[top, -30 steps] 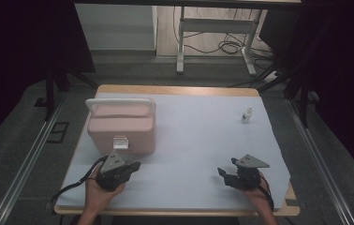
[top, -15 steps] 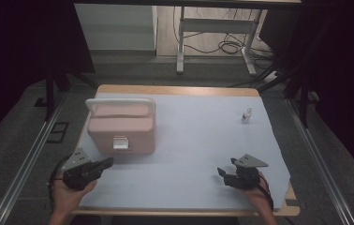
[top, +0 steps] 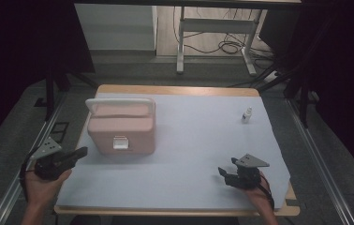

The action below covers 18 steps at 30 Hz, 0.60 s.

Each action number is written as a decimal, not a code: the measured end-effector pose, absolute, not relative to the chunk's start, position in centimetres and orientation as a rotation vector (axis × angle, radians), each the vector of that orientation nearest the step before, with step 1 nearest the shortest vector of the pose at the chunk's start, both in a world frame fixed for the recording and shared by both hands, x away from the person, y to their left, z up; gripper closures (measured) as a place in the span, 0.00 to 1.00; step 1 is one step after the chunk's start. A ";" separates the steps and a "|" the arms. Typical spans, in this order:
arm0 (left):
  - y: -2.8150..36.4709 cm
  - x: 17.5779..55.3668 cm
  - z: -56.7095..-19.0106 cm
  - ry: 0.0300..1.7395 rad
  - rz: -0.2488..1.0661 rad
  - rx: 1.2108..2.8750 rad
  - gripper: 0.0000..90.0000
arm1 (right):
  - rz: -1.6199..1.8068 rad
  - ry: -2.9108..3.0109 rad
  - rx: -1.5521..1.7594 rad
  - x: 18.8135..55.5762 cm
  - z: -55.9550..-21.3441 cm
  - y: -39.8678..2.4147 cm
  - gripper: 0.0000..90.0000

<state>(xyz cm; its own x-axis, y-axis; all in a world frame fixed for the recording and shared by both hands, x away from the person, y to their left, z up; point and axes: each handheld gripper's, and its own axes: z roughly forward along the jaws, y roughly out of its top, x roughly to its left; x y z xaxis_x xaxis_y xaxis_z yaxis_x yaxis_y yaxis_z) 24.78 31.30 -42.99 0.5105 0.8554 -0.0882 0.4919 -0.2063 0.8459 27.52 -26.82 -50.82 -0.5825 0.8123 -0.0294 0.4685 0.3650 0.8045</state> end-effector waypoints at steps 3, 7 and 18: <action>31.8 25.3 -43.0 1.129 0.515 1.864 1.00 | 1.094 2.206 1.111 27.5 -50.8 -26.8 0.36; 32.5 26.5 -42.9 1.144 0.509 1.867 1.00 | 1.091 2.210 1.105 27.5 -50.9 -26.6 0.36; 32.9 29.4 -42.6 1.159 0.500 1.899 1.00 | 1.085 2.214 1.095 27.5 -50.9 -26.5 0.36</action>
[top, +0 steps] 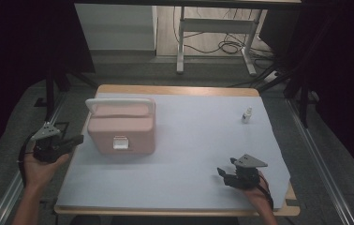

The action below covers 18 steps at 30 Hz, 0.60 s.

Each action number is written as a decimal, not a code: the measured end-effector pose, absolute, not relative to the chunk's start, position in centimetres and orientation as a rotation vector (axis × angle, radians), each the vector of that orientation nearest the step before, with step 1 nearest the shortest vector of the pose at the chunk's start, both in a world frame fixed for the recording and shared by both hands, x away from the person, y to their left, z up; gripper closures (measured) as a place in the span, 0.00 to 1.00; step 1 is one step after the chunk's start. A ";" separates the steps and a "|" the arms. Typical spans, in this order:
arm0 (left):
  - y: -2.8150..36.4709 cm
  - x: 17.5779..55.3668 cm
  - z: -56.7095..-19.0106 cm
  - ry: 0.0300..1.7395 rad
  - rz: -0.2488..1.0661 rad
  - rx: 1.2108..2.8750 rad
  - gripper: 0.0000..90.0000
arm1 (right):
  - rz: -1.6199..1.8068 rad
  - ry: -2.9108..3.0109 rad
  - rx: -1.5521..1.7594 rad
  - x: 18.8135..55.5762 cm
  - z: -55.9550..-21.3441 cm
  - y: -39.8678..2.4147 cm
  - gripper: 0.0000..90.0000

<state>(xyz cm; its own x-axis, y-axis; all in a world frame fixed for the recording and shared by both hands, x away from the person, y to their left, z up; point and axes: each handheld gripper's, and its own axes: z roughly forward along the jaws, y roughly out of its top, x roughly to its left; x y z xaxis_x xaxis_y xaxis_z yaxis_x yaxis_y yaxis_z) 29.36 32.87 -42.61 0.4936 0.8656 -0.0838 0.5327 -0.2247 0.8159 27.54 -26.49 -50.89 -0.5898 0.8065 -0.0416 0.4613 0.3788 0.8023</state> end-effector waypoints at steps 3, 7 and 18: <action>32.9 29.8 -42.6 1.168 0.501 1.907 1.00 | 1.082 2.215 1.095 27.6 -50.9 -26.4 0.36; 33.4 31.4 -43.0 1.200 0.499 1.912 1.00 | 1.075 2.219 1.090 27.6 -51.0 -26.4 0.36; 33.3 36.1 -45.0 1.213 0.440 1.939 1.00 | 1.060 2.235 1.064 27.6 -51.2 -25.9 0.36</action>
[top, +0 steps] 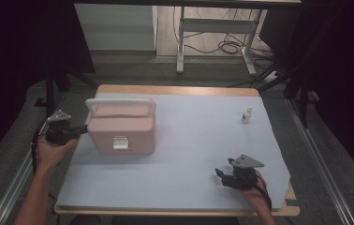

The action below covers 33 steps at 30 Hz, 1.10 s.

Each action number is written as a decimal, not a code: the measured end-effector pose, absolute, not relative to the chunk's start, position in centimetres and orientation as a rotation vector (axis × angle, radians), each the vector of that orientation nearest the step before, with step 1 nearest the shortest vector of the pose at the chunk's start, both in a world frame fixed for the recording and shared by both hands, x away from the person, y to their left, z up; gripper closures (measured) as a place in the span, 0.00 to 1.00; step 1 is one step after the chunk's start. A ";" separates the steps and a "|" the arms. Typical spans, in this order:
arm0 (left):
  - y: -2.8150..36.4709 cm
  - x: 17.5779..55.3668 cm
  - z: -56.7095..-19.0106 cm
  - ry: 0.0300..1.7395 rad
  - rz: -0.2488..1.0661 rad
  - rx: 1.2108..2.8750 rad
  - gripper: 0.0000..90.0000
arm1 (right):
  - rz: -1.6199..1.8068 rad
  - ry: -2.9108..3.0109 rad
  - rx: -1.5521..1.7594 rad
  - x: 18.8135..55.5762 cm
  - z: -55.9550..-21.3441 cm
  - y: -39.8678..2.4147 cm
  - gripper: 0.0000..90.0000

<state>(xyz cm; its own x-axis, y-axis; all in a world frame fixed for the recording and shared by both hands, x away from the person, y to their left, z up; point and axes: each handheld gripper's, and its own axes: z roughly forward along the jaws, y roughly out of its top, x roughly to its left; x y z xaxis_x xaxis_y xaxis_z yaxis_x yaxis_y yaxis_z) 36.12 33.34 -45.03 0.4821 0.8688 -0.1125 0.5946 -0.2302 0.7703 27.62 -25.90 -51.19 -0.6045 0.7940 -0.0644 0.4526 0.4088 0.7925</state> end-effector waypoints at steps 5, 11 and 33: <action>33.0 37.5 -45.8 1.197 0.415 1.955 1.00 | 1.074 2.235 1.071 27.7 -51.2 -26.1 0.36; 32.9 38.8 -46.2 1.200 0.400 1.952 1.00 | 1.079 2.234 1.077 27.7 -51.2 -26.2 0.36; 32.0 40.7 -47.2 1.177 0.335 1.970 1.00 | 1.080 2.229 1.083 27.9 -51.4 -26.5 0.36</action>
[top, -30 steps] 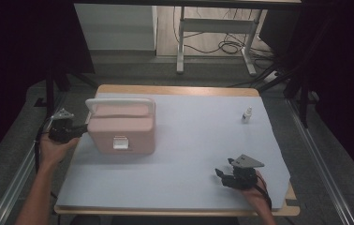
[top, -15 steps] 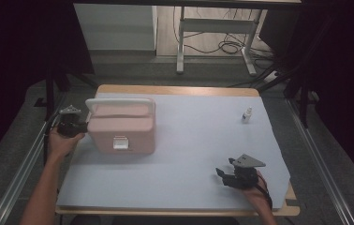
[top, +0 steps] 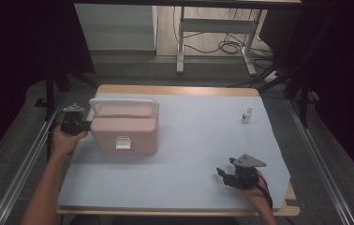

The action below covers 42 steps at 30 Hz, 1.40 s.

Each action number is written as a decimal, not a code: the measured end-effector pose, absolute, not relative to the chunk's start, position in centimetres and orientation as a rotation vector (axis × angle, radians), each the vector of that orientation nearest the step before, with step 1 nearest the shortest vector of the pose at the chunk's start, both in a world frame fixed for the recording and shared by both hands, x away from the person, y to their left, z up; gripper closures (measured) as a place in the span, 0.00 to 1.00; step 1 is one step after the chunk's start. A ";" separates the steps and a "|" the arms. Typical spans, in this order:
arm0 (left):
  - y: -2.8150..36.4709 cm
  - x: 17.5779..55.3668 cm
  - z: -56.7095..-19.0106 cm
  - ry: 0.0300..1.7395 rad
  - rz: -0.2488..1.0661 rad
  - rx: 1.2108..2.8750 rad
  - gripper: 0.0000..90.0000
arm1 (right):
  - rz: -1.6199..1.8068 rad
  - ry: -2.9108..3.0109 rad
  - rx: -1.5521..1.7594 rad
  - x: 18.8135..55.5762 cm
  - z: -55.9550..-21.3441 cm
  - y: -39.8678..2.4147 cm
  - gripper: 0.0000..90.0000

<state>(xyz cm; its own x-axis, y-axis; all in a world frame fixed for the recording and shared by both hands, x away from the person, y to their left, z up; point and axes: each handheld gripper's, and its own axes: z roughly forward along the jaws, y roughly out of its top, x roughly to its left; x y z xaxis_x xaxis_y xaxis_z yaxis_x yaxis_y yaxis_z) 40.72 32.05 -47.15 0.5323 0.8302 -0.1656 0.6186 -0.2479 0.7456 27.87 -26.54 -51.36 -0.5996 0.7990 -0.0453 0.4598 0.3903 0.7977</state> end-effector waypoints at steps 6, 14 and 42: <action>31.3 40.2 -47.1 1.153 0.317 1.980 1.00 | 1.085 2.219 1.087 27.8 -51.2 -26.6 0.36; 29.8 39.8 -46.8 1.113 0.303 1.998 1.00 | 1.089 2.215 1.076 27.7 -51.0 -26.6 0.36; 22.5 39.4 -46.5 0.974 0.245 2.036 1.00 | 1.105 2.189 1.071 27.5 -50.5 -27.1 0.36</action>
<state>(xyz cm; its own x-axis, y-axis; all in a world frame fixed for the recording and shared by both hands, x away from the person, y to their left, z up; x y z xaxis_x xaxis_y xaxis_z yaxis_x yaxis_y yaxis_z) 39.40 22.46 -46.51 0.6782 0.7151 -0.1696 0.5501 -0.3408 0.7624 27.50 -27.06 -50.49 -0.5900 0.8056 -0.0547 0.4345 0.3738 0.8194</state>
